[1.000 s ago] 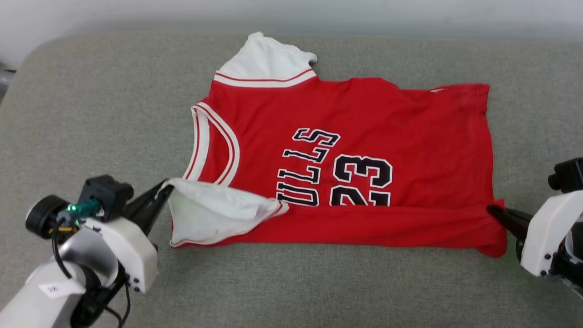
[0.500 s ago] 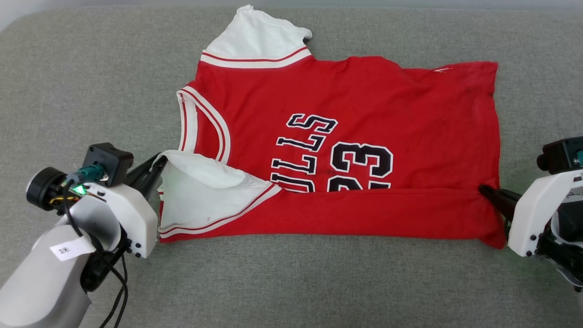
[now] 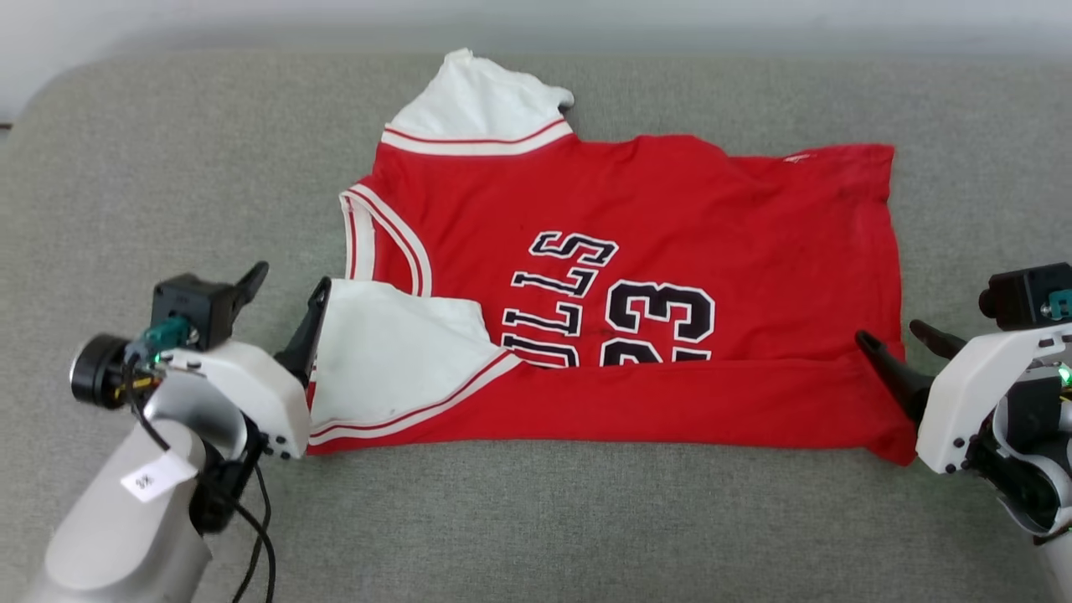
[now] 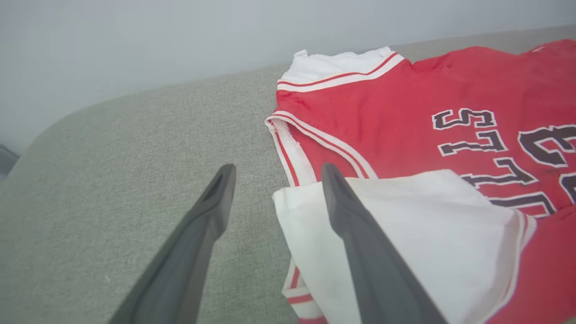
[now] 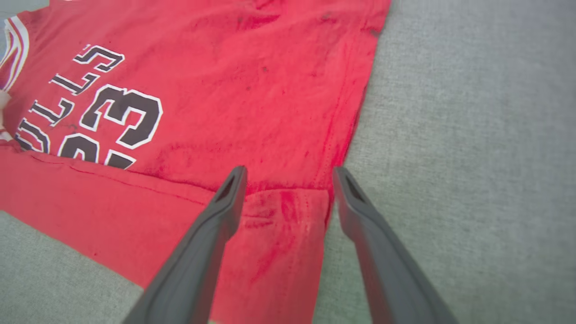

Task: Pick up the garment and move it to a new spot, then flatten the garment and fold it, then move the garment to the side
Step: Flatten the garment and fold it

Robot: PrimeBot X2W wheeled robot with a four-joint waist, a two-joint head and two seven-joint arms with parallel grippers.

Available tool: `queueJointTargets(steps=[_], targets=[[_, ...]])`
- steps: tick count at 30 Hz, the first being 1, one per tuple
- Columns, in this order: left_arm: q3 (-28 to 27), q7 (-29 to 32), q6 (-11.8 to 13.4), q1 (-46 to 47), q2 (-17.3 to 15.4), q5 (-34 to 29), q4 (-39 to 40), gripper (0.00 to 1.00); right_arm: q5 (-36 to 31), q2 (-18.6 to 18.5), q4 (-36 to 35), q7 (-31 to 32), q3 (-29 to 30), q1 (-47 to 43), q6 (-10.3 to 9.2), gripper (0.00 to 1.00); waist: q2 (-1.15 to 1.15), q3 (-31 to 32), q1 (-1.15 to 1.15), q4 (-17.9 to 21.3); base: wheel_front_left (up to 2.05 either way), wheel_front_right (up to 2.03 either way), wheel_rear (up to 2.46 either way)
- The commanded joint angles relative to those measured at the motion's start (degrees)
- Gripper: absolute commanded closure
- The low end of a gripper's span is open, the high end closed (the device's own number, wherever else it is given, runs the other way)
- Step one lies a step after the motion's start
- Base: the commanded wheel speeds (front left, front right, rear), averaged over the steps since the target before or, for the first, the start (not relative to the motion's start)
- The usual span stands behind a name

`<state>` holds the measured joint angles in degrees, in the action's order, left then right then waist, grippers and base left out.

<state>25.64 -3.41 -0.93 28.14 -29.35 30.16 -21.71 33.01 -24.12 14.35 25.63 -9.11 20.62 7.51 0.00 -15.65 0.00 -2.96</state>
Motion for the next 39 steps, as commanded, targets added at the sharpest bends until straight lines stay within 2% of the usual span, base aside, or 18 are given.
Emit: queueJointTargets(steps=[1,4,9,15,18,26,36,39], targets=[[-0.8,-1.0,0.9,-1.7,0.5,0.7,0.0,0.00,-0.8,0.1,-0.6,-0.7,-0.2,-1.2,-0.05,0.00,0.00,1.9,0.00,0.1,0.00,0.00,0.00],[-2.0,-2.8,3.0,-4.4,1.0,1.8,1.4,0.00,-3.3,0.0,-2.0,-1.2,-0.2,-2.7,-0.05,0.00,0.00,3.8,0.00,0.2,0.00,0.00,0.00],[-3.5,-3.7,6.7,-10.7,1.4,3.2,6.2,0.00,-7.4,2.0,-5.6,0.9,2.3,-6.1,-0.05,0.00,0.00,6.1,0.00,0.4,0.00,0.00,0.00],[-3.4,-0.6,11.6,-17.8,1.1,3.7,12.4,0.00,-13.7,5.7,-11.0,6.8,6.7,-11.2,-0.05,0.00,0.00,6.4,0.00,0.8,0.00,0.00,0.00],[-2.8,1.9,13.2,-20.2,0.6,3.7,14.7,0.00,-16.1,8.1,-13.9,10.0,8.7,-13.5,-0.05,0.00,0.00,5.7,0.00,1.0,0.00,0.00,0.00],[-1.2,7.7,14.8,-20.9,-1.2,3.2,15.7,0.00,-19.4,12.6,-21.0,13.7,12.4,-16.2,-0.05,0.00,0.00,2.4,0.00,2.0,0.00,0.00,0.00],[-1.0,11.0,17.0,-19.2,-1.9,2.5,12.4,0.00,-20.4,13.7,-23.6,13.9,12.8,-15.8,-0.05,0.00,0.00,-0.8,0.00,3.5,0.00,0.00,0.00],[0.1,13.3,16.8,-19.5,-2.0,2.6,10.4,0.00,-20.5,13.8,-24.0,13.8,12.9,-15.8,-0.05,0.00,0.00,-1.3,0.00,3.6,0.00,0.00,0.00]])
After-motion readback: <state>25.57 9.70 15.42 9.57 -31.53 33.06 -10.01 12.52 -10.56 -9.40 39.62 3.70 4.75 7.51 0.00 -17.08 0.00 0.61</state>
